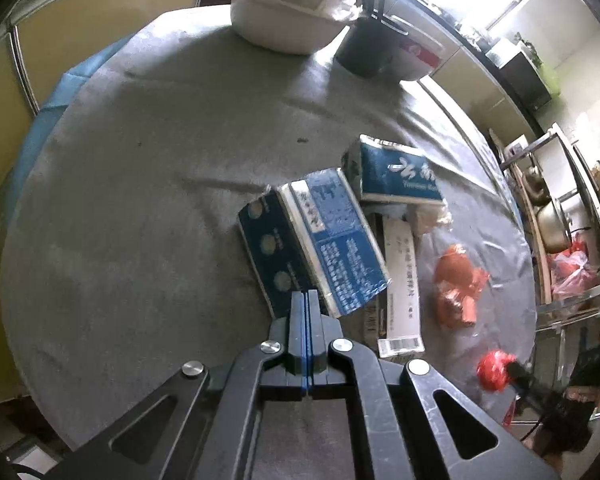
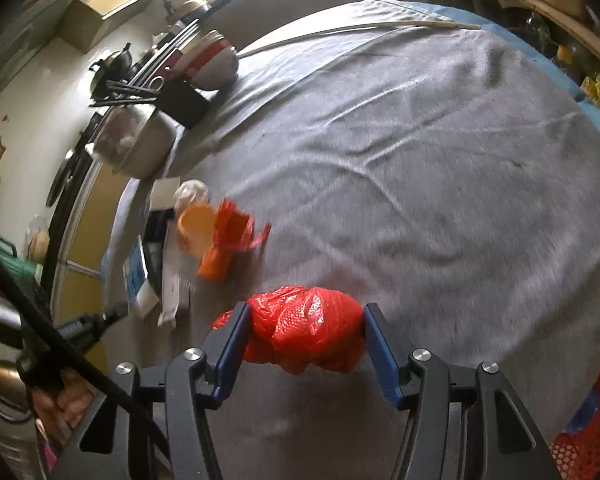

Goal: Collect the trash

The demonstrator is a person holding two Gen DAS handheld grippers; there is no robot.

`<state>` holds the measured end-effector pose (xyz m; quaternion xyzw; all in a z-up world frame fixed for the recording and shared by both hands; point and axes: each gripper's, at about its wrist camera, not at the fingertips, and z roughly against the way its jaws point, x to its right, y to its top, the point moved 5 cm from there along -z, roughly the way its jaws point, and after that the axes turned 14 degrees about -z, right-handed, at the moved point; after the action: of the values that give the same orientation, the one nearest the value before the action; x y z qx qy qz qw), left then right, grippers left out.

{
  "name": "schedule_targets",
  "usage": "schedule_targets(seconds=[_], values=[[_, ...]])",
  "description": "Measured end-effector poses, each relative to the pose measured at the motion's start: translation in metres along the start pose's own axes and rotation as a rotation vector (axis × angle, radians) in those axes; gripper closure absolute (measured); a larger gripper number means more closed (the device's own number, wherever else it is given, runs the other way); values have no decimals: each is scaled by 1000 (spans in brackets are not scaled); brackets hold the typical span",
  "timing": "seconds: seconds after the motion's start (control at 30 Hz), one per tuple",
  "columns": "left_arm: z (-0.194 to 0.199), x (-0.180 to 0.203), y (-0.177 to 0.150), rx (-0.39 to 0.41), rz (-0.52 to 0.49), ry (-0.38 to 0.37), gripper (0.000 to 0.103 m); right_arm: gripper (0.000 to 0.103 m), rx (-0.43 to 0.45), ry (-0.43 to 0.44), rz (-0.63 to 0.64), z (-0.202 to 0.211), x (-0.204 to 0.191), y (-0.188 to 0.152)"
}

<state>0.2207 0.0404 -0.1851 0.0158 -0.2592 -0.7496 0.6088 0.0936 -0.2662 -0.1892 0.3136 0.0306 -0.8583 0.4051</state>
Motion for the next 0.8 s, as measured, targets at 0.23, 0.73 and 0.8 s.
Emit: schedule_targets(seconds=[0.23,0.73,0.8], values=[[-3,23,30,30,27,40,32,43,45,8,36,16,0,-28],[-58,19,35,-138,64,177,18,43,-4,54,23,5,6,-51],[-58,13,34,-131,86,155,18,43,2,51,36,4,5,-53]])
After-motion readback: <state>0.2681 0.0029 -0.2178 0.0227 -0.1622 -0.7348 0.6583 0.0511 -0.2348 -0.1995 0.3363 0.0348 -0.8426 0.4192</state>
